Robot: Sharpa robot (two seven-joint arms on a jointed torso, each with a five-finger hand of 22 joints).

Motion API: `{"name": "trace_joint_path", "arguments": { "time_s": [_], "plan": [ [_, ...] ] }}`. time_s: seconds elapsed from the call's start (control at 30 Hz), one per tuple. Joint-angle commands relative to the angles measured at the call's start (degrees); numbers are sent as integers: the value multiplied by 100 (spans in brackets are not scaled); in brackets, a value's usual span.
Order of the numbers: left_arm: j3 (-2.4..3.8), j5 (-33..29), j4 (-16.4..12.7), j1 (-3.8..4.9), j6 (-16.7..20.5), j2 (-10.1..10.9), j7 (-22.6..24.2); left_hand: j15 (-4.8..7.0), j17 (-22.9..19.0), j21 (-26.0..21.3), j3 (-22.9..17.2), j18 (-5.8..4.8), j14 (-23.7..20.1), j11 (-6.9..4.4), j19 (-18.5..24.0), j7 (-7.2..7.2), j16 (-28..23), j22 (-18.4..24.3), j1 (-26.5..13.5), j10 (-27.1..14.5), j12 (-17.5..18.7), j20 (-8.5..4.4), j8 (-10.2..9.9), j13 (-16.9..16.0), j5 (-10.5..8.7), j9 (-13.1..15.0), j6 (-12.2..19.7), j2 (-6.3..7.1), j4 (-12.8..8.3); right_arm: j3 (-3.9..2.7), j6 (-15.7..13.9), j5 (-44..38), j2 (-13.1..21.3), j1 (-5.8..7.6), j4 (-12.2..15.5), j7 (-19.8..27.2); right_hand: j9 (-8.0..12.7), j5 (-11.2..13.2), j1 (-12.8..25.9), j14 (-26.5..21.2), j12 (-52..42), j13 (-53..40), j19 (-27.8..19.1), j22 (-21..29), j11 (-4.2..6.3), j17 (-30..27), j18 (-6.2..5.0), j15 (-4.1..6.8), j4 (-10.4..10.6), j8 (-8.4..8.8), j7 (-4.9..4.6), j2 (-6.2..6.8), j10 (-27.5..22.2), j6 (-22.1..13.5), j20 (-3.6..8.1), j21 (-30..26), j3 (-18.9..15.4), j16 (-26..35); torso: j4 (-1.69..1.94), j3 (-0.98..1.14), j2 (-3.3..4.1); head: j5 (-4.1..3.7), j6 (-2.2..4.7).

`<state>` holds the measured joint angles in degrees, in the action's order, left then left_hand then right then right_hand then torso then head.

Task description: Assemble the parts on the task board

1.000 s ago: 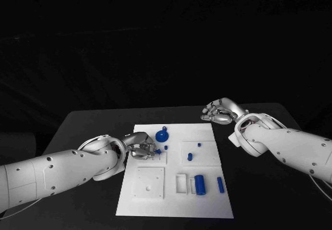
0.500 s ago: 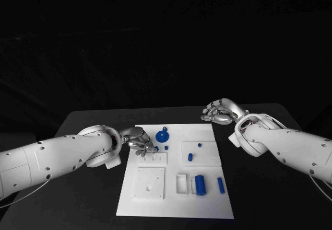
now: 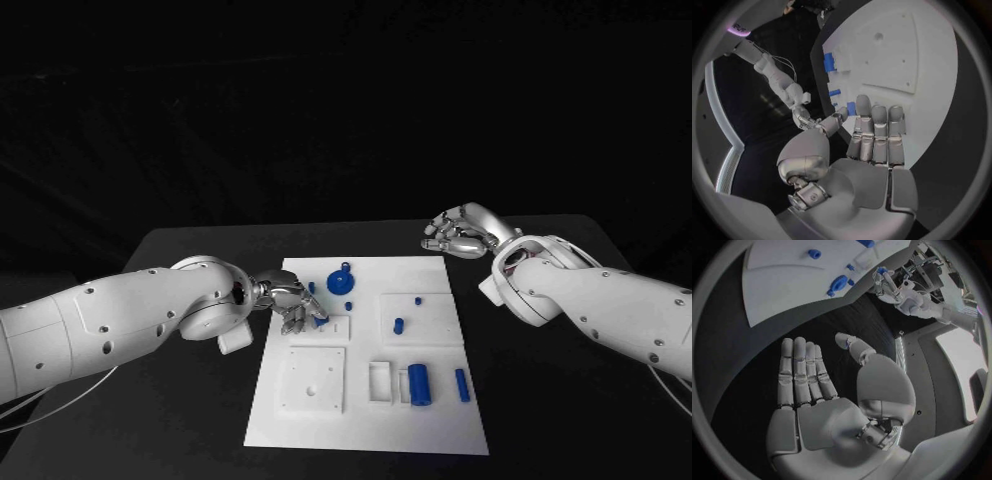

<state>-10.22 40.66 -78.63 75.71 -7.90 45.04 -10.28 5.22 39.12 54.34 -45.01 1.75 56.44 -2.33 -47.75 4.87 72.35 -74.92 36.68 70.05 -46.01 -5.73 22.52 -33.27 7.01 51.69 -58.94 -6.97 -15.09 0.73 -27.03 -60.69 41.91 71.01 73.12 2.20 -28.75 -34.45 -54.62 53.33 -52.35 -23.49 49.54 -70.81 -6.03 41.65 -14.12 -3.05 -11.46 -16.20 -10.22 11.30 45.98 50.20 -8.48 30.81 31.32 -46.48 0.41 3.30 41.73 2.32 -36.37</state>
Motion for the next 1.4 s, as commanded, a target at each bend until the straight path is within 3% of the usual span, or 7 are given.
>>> {"name": "trace_joint_path", "arguments": {
  "time_s": [0.03,0.23,0.33,0.7,1.03,1.17,1.4],
  "plan": [
    [2,-312,-5,24,133,-34,-454,83,17,79,-403,19,126,-110,-52,-253,79,-136,-138,110,-90,-553,38,-28,184,167,-325,-43,270,-2,65,-15,-5,-2,5,41,7,-43,-32,-50,-27,9,11,-9,-7,-6,-88,-3,-20,22,-2,-32,-35,-38,-22,-30,25,-29,2,-3,0,7,-10],
    [1,-173,1,49,277,-139,-848,238,19,330,-497,77,383,-245,-280,-378,243,-128,-139,332,-282,-674,82,-67,844,507,-565,87,119,-2,63,-15,-18,-1,-3,35,8,-60,-33,-50,-30,14,11,-11,-8,-8,-88,-4,-21,23,-3,-28,-36,-41,-23,-33,26,-30,1,-3,0,17,-24],
    [2,171,-10,70,282,-202,-1045,304,3,415,-501,98,504,-298,-371,-426,285,-123,-110,431,-338,-722,75,-65,963,639,-670,121,56,-2,63,-15,-19,-1,2,37,9,-69,-31,-50,-32,17,12,-13,-8,-9,-88,-4,-20,24,-4,-26,-37,-42,-24,-34,26,-31,-4,2,-2,22,-31],
    [2,1484,0,229,30,-452,-1538,524,-28,656,-520,160,833,-441,-665,-556,431,-113,256,688,-553,-862,2,-72,1180,1129,-930,430,118,-2,60,-15,-30,-1,-4,42,11,-98,-26,-52,-38,27,13,-18,-10,-13,-88,-5,-19,27,-7,-20,-40,-48,-25,-39,24,-33,-7,6,-1,25,-49],
    [-1,1661,108,307,-647,-688,-1779,548,-33,701,-515,166,869,-459,-697,-573,465,-113,386,713,-597,-881,-53,-68,1251,1241,-981,523,148,-2,63,-15,-43,-1,-4,43,11,-109,-26,-52,-41,31,13,-20,-11,-14,-88,-5,-20,28,-8,-19,-41,-51,-25,-40,23,-34,-6,11,-3,27,-70],
    [-2,1357,278,342,-990,-786,-1857,549,-34,706,-513,165,870,-458,-697,-573,468,-114,401,713,-602,-882,-63,-68,1255,1253,-982,526,152,-2,63,-15,-42,-1,-1,40,12,-112,-26,-53,-42,32,13,-21,-11,-15,-88,-5,-20,28,-9,-18,-41,-52,-26,-41,23,-34,-6,11,-3,37,-81],
    [-22,1344,456,403,-1065,-946,-1874,526,-39,714,-482,152,837,-436,-656,-553,473,-118,441,686,-613,-875,-135,-61,1206,1297,-964,518,175,-2,58,-15,-57,0,9,38,12,-118,-25,-54,-43,35,13,-23,-11,-16,-88,-6,-21,29,-10,-15,-42,-55,-26,-42,21,-35,-5,18,-5,51,-83]
  ]
}}
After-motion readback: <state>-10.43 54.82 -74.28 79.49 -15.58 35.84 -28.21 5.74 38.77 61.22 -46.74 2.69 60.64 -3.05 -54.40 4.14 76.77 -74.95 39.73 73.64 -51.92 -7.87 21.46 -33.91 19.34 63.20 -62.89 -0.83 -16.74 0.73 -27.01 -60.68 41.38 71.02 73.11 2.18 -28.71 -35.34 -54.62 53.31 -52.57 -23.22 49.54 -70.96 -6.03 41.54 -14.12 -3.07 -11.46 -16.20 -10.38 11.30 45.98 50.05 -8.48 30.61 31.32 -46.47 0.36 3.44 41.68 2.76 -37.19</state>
